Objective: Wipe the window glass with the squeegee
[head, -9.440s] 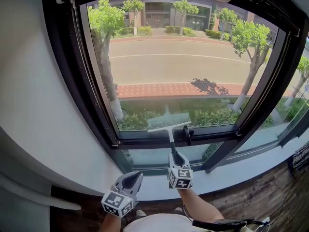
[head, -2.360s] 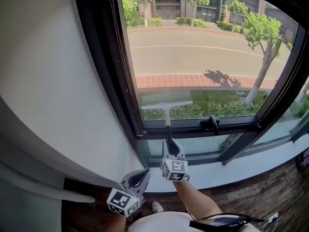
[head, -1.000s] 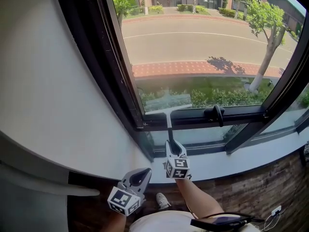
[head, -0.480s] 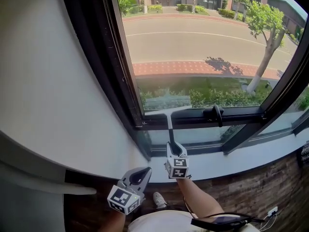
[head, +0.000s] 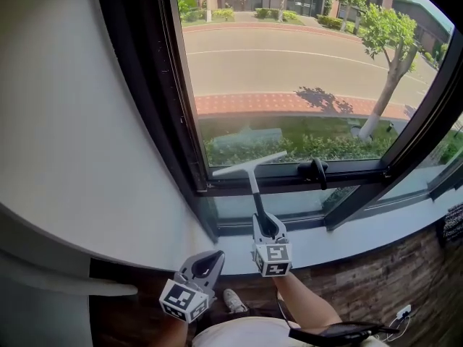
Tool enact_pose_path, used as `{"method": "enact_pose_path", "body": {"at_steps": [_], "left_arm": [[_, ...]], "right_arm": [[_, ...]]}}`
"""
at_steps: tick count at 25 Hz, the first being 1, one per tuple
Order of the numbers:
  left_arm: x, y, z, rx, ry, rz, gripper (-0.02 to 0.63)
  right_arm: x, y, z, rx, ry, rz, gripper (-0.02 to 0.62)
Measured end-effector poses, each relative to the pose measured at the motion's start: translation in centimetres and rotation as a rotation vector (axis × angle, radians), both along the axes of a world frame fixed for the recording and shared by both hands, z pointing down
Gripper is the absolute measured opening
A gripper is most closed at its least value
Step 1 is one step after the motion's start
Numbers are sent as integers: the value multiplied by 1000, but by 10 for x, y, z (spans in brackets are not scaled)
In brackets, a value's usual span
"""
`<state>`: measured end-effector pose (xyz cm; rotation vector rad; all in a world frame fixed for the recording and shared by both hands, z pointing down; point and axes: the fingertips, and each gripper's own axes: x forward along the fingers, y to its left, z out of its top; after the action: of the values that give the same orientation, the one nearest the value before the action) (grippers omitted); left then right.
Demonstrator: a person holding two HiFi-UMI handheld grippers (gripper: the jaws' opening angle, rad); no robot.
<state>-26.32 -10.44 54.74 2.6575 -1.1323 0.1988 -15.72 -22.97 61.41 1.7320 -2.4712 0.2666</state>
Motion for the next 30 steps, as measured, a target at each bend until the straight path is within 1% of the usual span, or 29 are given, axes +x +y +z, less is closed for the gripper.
{"method": "enact_pose_path", "body": {"at_steps": [4,7,10,13,18,23,27,30], "left_arm": [[7,2,8,-3,10,28,18],[11,-5,7,21,4,33,18],[19,-2,-5,42,18,6,18],[35,10,-16,63,13,-29,18],[86,45,-31,76,23,-85,18],[144,83,-45,104,4,-86,18],[174,107,-55,136,-3,-108,18],[203,129,-61,153,-29,-109,18]], "right_arm": [[17,22,-20,32,-12,-12,91],[31,37,-37,67,-24,-21,91],[55,58,-53,95,-27,-27,91],[85,78,-72,141,-23,-42,91],[149,120,-103,198,-18,-84,91],[218,161,-123,220,-27,-105,91],[262,188,-133,236,-44,-101,91],[298,208,-140,250,-60,-103,91]]}}
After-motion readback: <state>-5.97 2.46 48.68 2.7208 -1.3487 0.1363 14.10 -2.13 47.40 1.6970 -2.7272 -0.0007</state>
